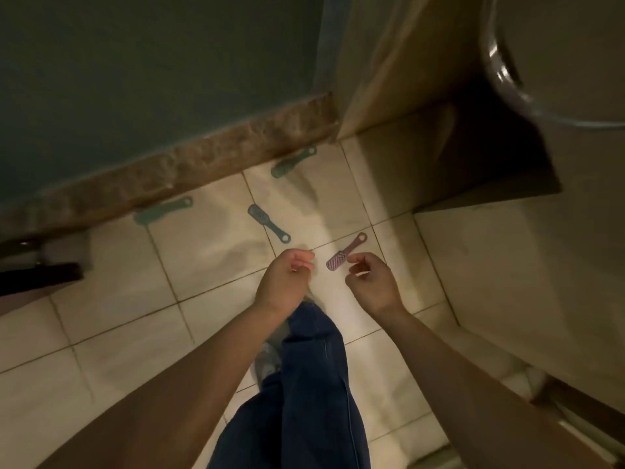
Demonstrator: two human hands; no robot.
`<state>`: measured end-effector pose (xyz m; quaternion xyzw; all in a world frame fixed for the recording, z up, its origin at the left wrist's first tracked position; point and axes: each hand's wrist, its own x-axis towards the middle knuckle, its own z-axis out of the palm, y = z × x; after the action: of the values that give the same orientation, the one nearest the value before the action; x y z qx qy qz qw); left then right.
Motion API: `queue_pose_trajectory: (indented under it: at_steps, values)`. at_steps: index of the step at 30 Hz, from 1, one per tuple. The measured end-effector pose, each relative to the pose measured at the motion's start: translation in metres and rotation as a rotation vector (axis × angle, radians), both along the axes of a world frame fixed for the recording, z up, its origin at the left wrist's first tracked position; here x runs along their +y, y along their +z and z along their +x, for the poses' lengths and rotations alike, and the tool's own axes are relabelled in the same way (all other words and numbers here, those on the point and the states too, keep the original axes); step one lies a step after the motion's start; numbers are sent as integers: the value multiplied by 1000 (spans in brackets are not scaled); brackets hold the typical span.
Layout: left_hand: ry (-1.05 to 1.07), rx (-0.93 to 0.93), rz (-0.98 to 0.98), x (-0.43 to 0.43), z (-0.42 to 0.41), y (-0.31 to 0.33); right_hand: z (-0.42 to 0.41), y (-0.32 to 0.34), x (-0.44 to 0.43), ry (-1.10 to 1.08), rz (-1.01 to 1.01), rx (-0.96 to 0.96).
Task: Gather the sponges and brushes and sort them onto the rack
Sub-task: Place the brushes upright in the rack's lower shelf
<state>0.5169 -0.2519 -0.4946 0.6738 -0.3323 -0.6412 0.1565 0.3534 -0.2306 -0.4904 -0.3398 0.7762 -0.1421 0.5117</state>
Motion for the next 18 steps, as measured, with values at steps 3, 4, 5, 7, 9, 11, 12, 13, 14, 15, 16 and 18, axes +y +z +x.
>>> queue_pose_trajectory:
  at_steps: [3,4,5,7,9,11,12,13,14,15,16,18]
  values:
    - [-10,-10,41,12,-11,-71,-15,-64,4,176,67,101]
    - [5,-3,57,15,-15,-92,-19,-84,5,228,90,144]
    - [19,2,69,19,-18,-111,-23,-103,6,274,108,183]
    - [23,10,82,22,-24,-144,-28,-137,5,350,132,236]
    - [9,1,83,24,-28,-171,-30,-166,1,405,139,253]
    - [-24,-19,80,23,-32,-191,-30,-190,-3,466,131,281]
    - [-52,-28,83,23,-34,-200,-30,-201,-5,498,122,300]
    - [-80,-37,82,22,-36,-209,-29,-212,-7,531,110,321]
    - [-103,-41,80,20,-38,-217,-29,-221,-9,568,98,345]
    - [-118,-37,75,18,-41,-225,-28,-229,-11,604,89,370]
    - [-125,-25,68,17,-43,-232,-28,-237,-12,641,83,390]
    - [-156,-2,65,16,-46,-244,-28,-250,-12,729,72,428]
